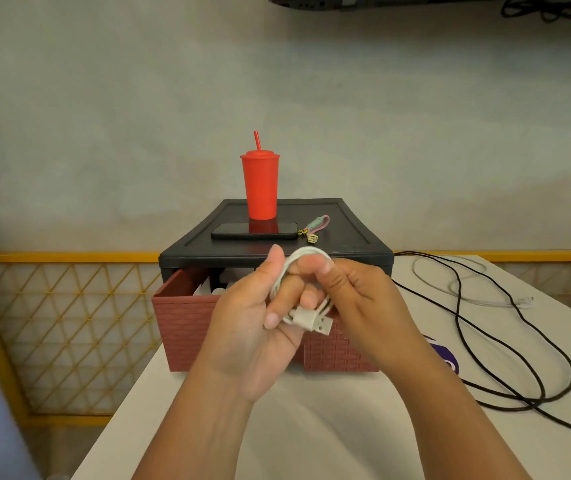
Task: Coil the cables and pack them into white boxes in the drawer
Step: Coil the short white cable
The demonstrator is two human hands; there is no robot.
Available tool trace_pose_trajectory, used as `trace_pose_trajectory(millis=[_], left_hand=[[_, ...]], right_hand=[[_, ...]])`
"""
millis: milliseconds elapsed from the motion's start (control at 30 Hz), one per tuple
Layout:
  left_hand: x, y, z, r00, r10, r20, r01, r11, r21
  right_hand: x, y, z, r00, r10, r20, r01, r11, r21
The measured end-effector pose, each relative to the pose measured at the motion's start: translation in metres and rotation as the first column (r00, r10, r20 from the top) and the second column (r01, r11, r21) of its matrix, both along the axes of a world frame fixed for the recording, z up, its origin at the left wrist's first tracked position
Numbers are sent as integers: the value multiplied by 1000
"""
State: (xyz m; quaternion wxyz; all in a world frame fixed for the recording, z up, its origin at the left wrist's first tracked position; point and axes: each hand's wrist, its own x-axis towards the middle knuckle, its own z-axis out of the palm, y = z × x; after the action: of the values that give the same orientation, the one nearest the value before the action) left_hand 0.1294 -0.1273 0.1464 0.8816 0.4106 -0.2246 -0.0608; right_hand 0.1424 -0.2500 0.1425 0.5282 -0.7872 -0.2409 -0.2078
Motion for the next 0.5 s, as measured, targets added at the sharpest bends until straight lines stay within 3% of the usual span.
trace_pose_trajectory(millis=[100,267,367,500], left_hand=[[2,1,1,1000,-5,-14,3,991,-136],[10,13,-1,994,107,-27,-110,979,-175],[11,13,-4,994,108,-30,-111,977,-184],[10,13,-3,994,107,-35,-112,971,-213]], right_hand=[[-1,-8,1,998,2,-68,-2,1000,-2],[2,-16,3,979,-184,-93,162,965,-204],[2,-16,4,965,-260,-20,253,953,-166],[0,-16,7,970,-242,18,242,961,-136]])
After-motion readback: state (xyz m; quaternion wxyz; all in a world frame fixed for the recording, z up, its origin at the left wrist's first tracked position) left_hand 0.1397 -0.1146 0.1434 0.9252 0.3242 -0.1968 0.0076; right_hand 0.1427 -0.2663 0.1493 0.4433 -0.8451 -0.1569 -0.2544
